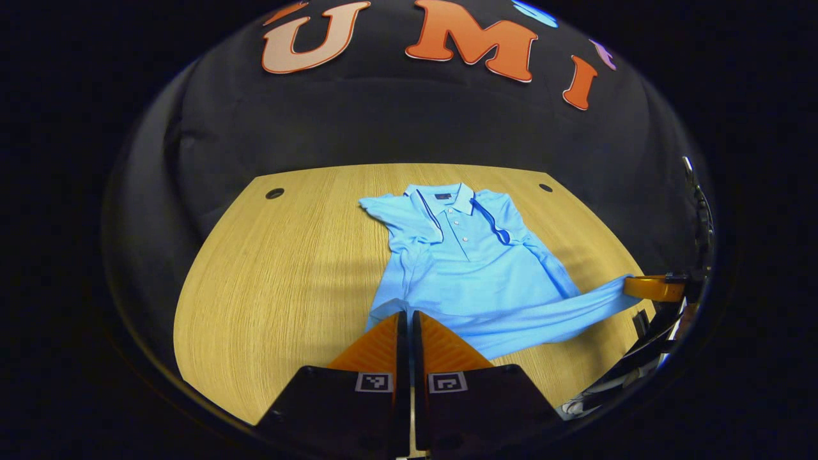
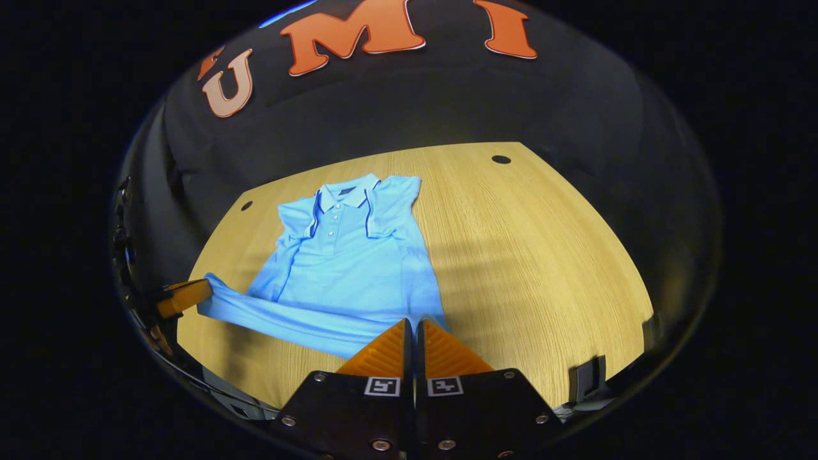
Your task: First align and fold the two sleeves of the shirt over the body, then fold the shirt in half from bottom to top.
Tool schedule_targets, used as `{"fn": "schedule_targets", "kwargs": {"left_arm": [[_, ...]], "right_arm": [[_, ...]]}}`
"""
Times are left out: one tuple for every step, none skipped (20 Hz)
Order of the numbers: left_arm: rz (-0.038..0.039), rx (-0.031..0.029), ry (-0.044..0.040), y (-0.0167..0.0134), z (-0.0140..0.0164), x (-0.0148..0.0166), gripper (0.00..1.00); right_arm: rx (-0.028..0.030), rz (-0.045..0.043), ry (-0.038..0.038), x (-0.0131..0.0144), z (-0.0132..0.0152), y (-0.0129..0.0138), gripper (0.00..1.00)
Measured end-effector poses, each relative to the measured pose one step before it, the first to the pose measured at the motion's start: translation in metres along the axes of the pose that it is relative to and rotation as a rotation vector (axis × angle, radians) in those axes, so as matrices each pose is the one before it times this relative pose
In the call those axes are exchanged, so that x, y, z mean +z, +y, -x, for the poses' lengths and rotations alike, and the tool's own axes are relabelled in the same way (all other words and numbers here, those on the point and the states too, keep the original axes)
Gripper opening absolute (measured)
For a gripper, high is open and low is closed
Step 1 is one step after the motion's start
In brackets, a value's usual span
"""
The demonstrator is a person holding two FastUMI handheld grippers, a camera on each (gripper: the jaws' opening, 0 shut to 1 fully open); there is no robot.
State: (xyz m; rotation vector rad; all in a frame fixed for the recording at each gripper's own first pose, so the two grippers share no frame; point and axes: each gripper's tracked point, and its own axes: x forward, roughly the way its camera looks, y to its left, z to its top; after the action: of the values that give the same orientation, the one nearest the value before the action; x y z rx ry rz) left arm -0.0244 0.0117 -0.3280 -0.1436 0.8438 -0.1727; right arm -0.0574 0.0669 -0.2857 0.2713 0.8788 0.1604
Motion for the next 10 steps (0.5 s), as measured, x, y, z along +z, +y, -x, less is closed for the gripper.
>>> {"fn": "schedule_targets", "kwargs": {"left_arm": [[0.00558,-0.00417,-0.00639,0.00237,-0.00688,0.00866,0.07],[0.00393,-0.00198,-0.00235,0.00241,-0.00808,0.00907,0.07],[0.00255,-0.00219,-0.00368,0.00284,-0.01003,0.00798,0.07],[-0.00017,-0.00157,-0.00468,0.00222,-0.00967,0.00927,0.07],[0.00048,-0.00297,-0.00391,0.00271,-0.00747,0.00786,0.07],[0.00091,-0.00413,-0.00417,0.00227,-0.0106,0.00924,0.07],[0.00307,-0.00521,0.00135,0.00043,-0.01214,0.00797,0.07],[0.00418,-0.00824,-0.0035,0.00166,-0.00963,0.00868,0.07],[0.00424,-0.00677,-0.00139,0.00228,-0.01185,0.00802,0.07],[0.00344,-0.00687,0.00126,0.00207,-0.01096,0.0081,0.07]], "right_arm": [[-0.00541,-0.00647,-0.00324,0.0126,-0.00766,0.00113,0.01],[-0.00118,-0.00689,-0.00106,0.00992,-0.00703,0.00241,0.01],[-0.00266,-0.00426,-0.00326,0.01011,-0.00796,0.00156,0.01],[-0.00295,-0.0024,0.0001,0.00975,-0.00847,0.00131,0.01],[-0.00444,-0.00575,-0.00028,0.00993,-0.01002,-0.00009,0.01],[-0.00107,-0.0048,0.00322,0.00835,-0.0084,0.00134,0.01],[-0.00806,-0.00762,-0.00039,0.00828,-0.00926,0.00043,0.01],[0.00036,-0.00967,0.00478,0.0069,-0.00826,0.00074,0.01],[-0.00179,-0.01043,-0.00122,0.00679,-0.00778,0.00098,0.01],[0.00002,-0.00635,0.00524,0.00668,-0.01131,0.00209,0.01]]}}
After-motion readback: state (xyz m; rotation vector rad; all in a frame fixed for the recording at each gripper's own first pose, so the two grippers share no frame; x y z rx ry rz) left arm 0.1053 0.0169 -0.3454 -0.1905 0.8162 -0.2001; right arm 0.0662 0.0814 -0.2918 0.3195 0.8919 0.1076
